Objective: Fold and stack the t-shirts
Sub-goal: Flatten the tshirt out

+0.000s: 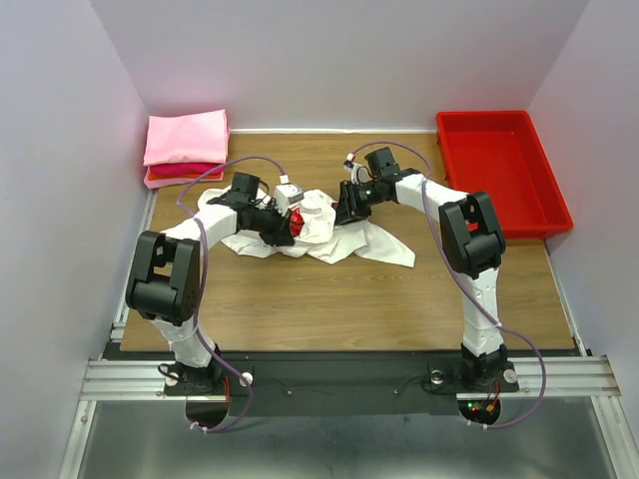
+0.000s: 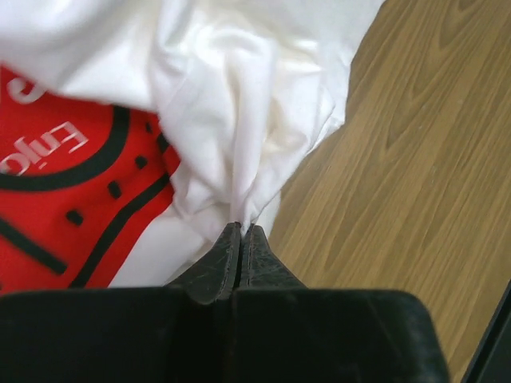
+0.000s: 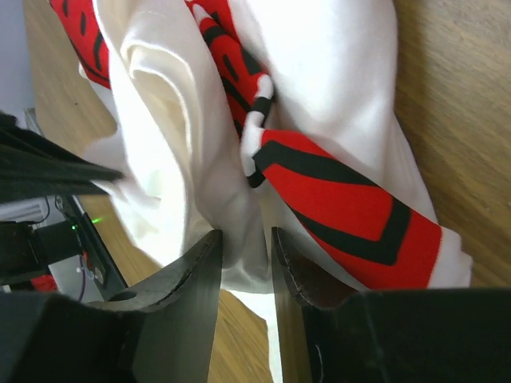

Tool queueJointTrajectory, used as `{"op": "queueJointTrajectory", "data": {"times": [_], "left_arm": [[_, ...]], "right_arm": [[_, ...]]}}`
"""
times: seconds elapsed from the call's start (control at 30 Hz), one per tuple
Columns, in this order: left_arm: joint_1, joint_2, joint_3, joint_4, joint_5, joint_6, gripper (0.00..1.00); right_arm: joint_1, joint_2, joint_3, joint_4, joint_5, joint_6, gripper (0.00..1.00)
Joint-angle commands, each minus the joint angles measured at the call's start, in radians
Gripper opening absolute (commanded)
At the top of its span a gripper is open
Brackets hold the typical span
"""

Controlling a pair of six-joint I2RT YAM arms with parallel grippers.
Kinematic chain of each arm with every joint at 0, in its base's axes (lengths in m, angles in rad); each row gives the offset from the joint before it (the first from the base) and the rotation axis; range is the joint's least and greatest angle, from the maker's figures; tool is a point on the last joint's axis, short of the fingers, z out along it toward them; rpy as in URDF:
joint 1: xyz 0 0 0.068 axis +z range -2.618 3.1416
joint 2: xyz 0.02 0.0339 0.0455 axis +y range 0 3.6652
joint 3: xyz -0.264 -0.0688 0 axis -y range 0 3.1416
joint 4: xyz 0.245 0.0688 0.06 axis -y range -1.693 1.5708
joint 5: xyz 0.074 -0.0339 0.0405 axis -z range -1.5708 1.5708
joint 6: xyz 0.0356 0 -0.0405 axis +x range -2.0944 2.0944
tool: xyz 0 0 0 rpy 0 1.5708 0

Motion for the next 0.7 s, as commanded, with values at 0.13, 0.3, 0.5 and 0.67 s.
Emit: {"op": "queueJointTrajectory", "data": {"times": [0.13,0.3,0.5,0.67], "left_arm": [[0.227,-0.139,0.02,-0.204,0.042,0.121,0.0],[0.331,-0.129,-0.002,-0.229,0.011,0.135,0.0],[0.424,-0.109,-0.033,-0.23,-0.033,0.171,0.0],[0.43,-0.074,-0.051,-0.242,-0.15,0.187,0.0]], "right_arm": [[-0.005,-0.035,-0.025,0.015,-0.014,-0.024,0.35],[-0.005,-0.052,-0.042,0.014,-0.025,-0.041,0.05],[-0.004,-0.146,-0.146,0.008,-0.025,-0.104,0.01],[0.007,-0.184,-0.262,-0.032,-0.026,-0.193,0.0]]}}
